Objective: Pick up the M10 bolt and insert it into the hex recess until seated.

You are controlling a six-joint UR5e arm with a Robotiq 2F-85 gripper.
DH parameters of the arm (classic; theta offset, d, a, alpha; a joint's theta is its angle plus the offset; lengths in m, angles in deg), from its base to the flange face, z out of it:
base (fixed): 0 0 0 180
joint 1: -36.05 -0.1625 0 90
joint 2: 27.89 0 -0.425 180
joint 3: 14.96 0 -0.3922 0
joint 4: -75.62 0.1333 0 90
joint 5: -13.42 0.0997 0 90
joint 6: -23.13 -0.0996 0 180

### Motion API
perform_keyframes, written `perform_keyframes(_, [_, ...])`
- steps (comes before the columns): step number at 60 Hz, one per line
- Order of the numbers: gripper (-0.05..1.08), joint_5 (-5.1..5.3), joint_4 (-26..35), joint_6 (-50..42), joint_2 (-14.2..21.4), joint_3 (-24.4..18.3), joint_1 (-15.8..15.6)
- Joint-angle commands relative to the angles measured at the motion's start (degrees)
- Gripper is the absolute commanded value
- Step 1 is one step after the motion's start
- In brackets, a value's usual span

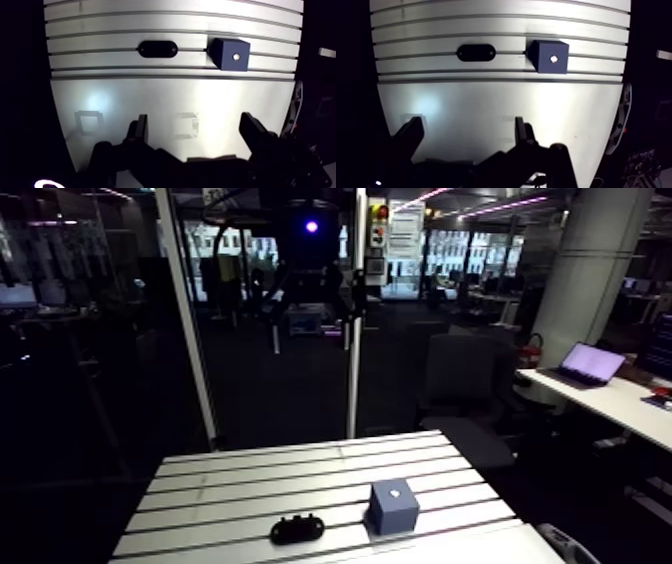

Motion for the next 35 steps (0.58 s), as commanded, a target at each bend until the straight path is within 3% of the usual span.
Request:
perform_keyframes(1, [0.01, -0.07, -0.2, 0.3, 0.1, 0.5, -0.2])
perform_keyframes(35, [0.01, -0.07, -2.6, 0.2, -0.2, 1.1, -0.9])
